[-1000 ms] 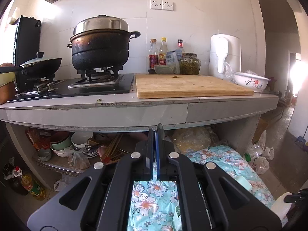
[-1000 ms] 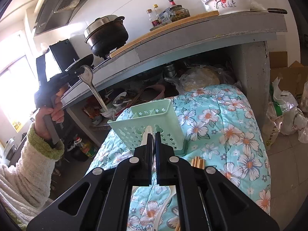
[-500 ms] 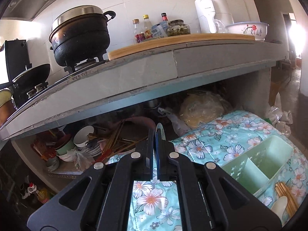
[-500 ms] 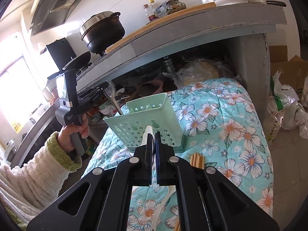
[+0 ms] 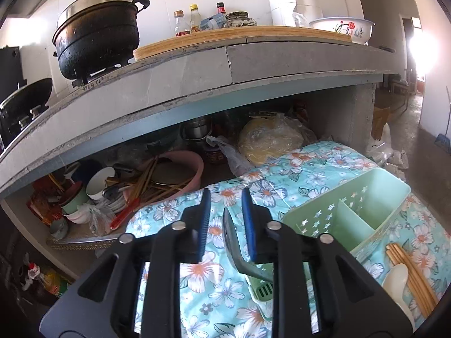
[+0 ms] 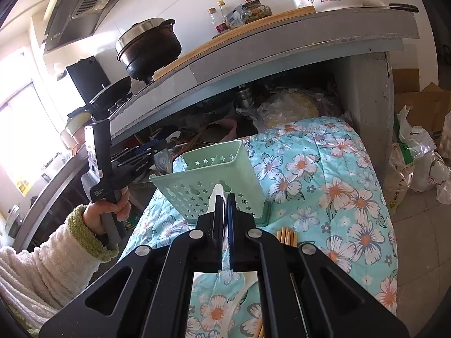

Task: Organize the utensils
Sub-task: 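Lower the steel spoon into the green holder and open the left tool, then lower the white spoon into the green holder and open the right tool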

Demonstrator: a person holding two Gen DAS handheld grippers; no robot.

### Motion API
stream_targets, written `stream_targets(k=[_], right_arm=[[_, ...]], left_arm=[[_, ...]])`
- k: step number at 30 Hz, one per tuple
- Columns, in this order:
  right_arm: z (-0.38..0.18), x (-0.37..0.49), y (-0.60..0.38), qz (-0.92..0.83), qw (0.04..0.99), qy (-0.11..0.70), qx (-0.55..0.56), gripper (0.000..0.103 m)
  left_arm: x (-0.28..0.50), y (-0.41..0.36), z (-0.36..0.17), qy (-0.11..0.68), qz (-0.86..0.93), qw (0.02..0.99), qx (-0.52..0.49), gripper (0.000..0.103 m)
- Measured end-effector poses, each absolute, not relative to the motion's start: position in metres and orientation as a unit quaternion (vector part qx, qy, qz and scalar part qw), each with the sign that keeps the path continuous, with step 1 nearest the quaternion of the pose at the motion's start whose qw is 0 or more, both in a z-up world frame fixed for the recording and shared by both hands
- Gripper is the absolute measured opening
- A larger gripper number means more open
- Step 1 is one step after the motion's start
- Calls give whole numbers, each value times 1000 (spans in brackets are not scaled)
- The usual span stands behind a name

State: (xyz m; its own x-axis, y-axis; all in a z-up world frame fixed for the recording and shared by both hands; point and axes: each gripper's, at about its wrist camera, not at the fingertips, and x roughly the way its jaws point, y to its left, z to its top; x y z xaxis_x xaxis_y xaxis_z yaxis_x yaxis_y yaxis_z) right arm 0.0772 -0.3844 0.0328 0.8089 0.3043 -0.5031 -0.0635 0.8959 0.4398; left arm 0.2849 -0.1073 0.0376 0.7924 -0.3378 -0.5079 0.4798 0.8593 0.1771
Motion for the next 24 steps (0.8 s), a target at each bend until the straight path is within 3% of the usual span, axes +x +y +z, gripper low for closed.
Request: stream_targets(k=[6, 12, 18, 24], right_arm=[[53, 80, -390, 90, 940, 268, 189, 3], [106, 93, -405, 74, 966, 189, 163, 3], [142, 135, -415, 64, 978, 132, 148, 3], [143, 183, -396, 53, 988, 110, 92, 3]], left_arm=[[277, -92, 49, 239, -223, 939, 109, 41], [254, -64, 62, 234, -220, 945, 66, 59], [225, -32, 53, 261, -215, 940, 32, 67], [200, -8, 26, 308, -211, 928, -9, 71]])
